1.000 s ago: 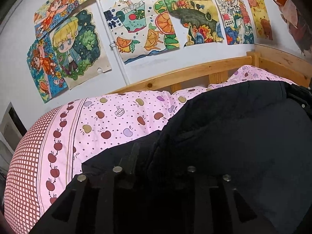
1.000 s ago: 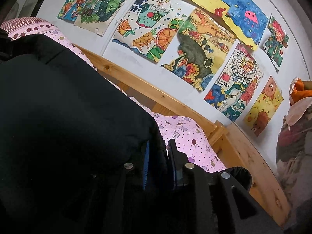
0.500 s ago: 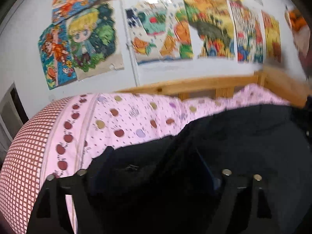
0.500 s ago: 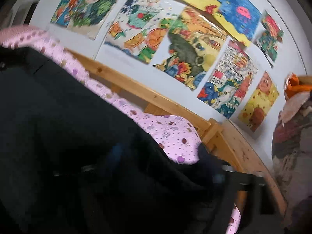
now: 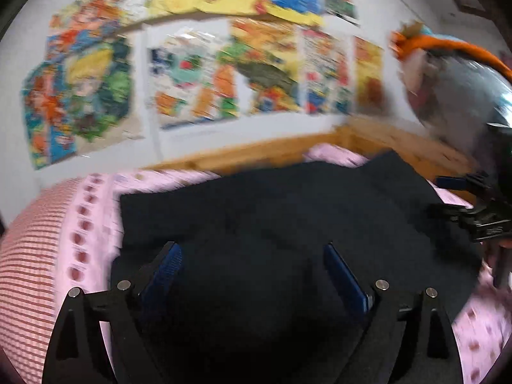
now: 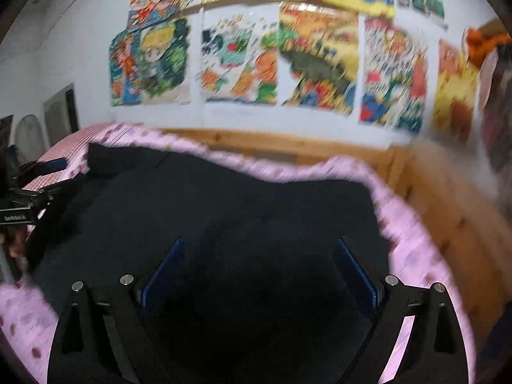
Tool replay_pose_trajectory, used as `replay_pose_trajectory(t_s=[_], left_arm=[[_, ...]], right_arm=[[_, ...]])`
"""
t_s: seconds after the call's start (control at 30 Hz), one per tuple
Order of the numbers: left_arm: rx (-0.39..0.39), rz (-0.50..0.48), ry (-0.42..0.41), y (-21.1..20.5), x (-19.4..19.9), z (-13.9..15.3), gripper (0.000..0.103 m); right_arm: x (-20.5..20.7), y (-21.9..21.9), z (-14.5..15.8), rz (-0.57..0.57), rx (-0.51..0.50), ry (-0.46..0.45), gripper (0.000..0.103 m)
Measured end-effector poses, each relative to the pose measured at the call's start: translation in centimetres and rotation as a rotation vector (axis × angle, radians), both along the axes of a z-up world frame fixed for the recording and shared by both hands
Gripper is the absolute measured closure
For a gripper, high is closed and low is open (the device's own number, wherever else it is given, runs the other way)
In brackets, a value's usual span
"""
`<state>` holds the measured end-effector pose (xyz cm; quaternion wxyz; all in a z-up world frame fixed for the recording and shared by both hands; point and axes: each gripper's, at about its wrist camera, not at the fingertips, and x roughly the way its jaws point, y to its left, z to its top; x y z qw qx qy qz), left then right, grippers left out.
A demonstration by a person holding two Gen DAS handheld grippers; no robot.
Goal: Fold large clothes
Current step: 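Lay the hem down onto the collar and open both grippers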
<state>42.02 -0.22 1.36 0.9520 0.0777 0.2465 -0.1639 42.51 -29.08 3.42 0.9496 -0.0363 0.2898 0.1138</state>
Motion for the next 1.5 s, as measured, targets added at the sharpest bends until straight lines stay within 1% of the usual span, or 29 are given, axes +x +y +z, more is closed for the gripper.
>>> replay_pose_trajectory(t_s=[0.03, 0.07, 0.1, 0.13, 0.2, 0.23, 0.33, 0.43, 0.53, 0.63, 0.67, 0.7, 0.73, 0.8, 0.93, 1.07, 1.23, 1.4, 1.5], left_arm=[[0.008, -0.025, 0.015, -0.4, -0.1, -0.4, 0.013], [0.034, -0.046, 0.026, -1.0, -0.1, -1.1, 0.013], [0.070, -0.038, 0.021, -1.5, 0.1, -1.5, 0.013], [0.127, 0.003, -0.003, -2.2, 0.4, -2.1, 0.009], [0.163, 0.065, -0.034, -2.8, 1.4, -2.4, 0.006], [0.157, 0.088, -0.031, -2.9, 2.1, -2.5, 0.005], [0.097, 0.192, 0.030, -1.9, 5.1, -2.5, 0.005], [0.052, 0.271, 0.069, -0.5, 7.7, -2.4, 0.003], [0.001, 0.358, 0.113, 1.1, 10.4, -2.5, 0.002], [-0.005, 0.445, 0.145, 2.5, 12.6, -3.1, 0.000], [-0.019, 0.448, 0.172, 2.9, 13.3, -3.6, 0.000], [-0.035, 0.436, 0.208, 3.2, 14.1, -4.1, 0.000], [-0.042, 0.429, 0.229, 3.3, 14.6, -4.6, 0.000], [-0.057, 0.416, 0.245, 3.5, 15.1, -5.2, 0.000], [-0.103, 0.400, 0.226, 3.7, 14.9, -5.9, 0.000], [-0.133, 0.396, 0.200, 3.8, 14.8, -6.3, 0.000], [-0.139, 0.395, 0.196, 3.8, 15.0, -6.4, 0.000], [-0.146, 0.394, 0.186, 3.7, 14.9, -6.5, 0.000], [-0.143, 0.393, 0.174, 3.6, 14.7, -6.5, 0.000]], right_arm=[[-0.1, 0.1, -0.8, 0.015, 0.003, 0.017, 0.012], [-0.3, 0.2, -1.8, 0.032, 0.002, 0.043, 0.012], [-0.4, 0.3, -2.7, 0.043, 0.002, 0.060, 0.012], [-0.1, 0.3, -3.6, 0.047, 0.013, 0.076, 0.012], [0.9, 0.0, -4.5, 0.024, 0.057, 0.085, 0.012], [1.5, 0.0, -4.8, 0.006, 0.074, 0.089, 0.012], [4.7, 0.0, -5.5, -0.034, 0.110, 0.110, 0.012], [7.4, -0.2, -6.2, -0.064, 0.111, 0.133, 0.012], [9.7, -0.3, -6.1, -0.099, 0.060, 0.143, 0.012], [12.4, -0.7, -5.6, -0.178, -0.012, 0.134, 0.012], [13.5, -0.9, -5.8, -0.200, -0.035, 0.143, 0.012], [14.5, -1.1, -6.3, -0.212, -0.036, 0.161, 0.012], [15.3, -1.4, -6.8, -0.210, -0.014, 0.186, 0.010], [16.3, -1.7, -7.9, -0.203, 0.031, 0.228, 0.008], [16.4, -2.1, -9.7, -0.197, 0.089, 0.229, 0.005], [16.4, -2.4, -10.6, -0.193, 0.137, 0.209, 0.005], [16.9, -2.6, -11.0, -0.195, 0.145, 0.201, 0.004], [16.8, -2.6, -11.1, -0.196, 0.149, 0.194, 0.004], [16.4, -2.8, -11.0, -0.198, 0.159, 0.175, 0.004]])
